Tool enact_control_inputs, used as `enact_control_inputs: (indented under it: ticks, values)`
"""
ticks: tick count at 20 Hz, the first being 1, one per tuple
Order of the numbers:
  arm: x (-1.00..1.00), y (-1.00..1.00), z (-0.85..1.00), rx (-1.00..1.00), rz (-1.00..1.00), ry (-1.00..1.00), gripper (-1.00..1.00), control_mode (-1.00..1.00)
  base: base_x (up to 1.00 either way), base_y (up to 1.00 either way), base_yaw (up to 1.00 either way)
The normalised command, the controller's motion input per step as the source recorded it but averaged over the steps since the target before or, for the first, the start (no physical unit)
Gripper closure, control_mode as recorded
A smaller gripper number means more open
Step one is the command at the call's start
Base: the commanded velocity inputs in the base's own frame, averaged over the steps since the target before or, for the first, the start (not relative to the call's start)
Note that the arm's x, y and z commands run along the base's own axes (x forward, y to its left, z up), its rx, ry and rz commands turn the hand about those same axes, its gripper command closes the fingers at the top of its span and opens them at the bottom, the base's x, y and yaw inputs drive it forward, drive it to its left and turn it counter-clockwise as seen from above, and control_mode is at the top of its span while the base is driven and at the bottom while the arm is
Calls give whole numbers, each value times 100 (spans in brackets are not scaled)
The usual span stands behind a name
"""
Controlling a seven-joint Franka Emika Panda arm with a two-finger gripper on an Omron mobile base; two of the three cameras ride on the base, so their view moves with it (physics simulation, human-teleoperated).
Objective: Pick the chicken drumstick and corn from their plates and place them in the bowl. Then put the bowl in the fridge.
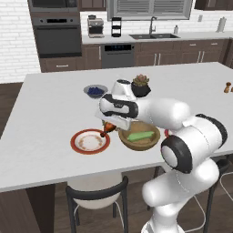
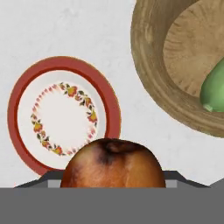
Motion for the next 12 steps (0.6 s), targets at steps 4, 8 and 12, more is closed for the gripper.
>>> enact_control_inputs:
  ticks: [4, 8, 12]
  values:
    - [-54, -100, 11, 0, -9, 1, 100, -100, 0, 0, 0]
    - [0, -100, 0, 0, -12, 5, 100, -100, 0, 0, 0]
    - [45, -91, 0, 0, -15, 10, 100, -100, 0, 0, 0]
